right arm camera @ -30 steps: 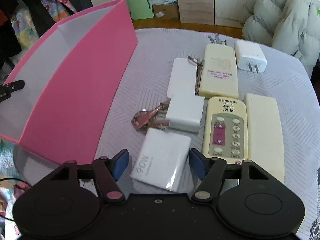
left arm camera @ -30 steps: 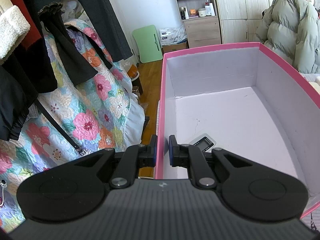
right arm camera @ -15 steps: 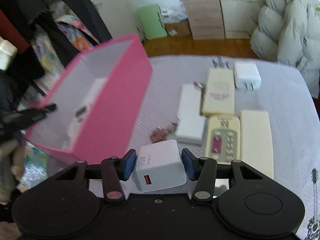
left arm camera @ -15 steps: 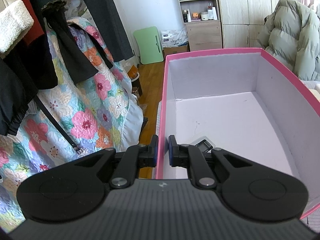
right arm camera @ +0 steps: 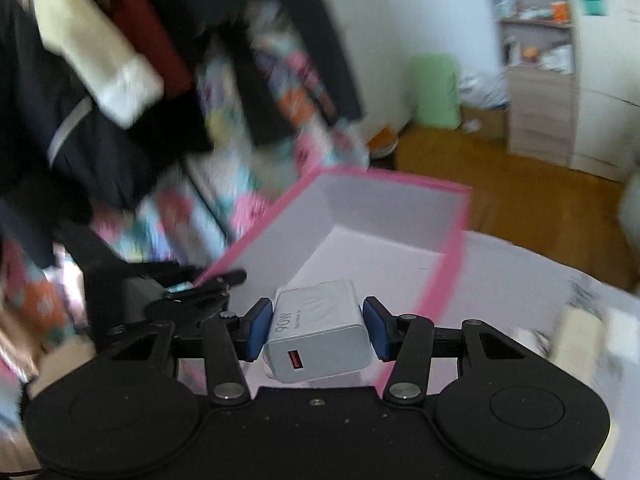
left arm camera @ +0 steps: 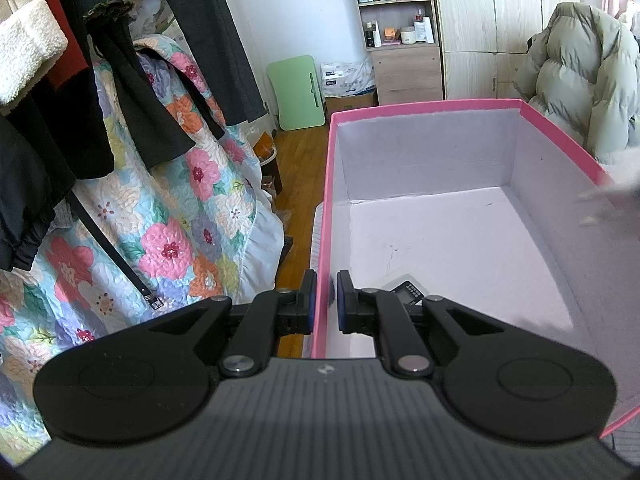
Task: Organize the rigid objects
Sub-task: 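Carry the white charger into the pink box and release it, then grasp the long cream remote with the right gripper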
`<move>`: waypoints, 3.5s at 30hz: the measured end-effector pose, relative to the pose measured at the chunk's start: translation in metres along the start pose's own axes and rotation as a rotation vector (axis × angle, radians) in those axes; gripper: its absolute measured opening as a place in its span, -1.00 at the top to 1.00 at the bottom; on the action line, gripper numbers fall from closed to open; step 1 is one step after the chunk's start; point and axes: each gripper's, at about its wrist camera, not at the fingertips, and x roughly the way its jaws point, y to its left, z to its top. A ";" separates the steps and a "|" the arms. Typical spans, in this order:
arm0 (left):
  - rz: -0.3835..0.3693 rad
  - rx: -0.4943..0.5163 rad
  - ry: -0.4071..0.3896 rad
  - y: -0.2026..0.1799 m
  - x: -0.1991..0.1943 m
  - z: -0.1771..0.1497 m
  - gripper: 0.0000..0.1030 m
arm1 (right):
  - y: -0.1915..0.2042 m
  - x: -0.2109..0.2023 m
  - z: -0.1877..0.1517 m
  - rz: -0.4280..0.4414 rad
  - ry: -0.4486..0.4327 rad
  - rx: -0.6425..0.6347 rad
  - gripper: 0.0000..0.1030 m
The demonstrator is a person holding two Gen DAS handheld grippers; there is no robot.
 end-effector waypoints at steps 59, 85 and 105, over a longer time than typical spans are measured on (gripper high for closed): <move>0.001 -0.004 0.018 0.004 0.003 0.000 0.82 | -0.148 -0.065 -0.122 -0.334 0.142 0.413 0.06; 0.009 0.006 0.020 0.002 0.003 0.000 0.82 | -0.182 -0.056 -0.140 -0.398 0.209 0.361 0.05; -0.001 -0.017 0.028 0.006 0.003 0.003 0.82 | -0.155 -0.044 -0.156 -0.424 0.278 0.242 -0.29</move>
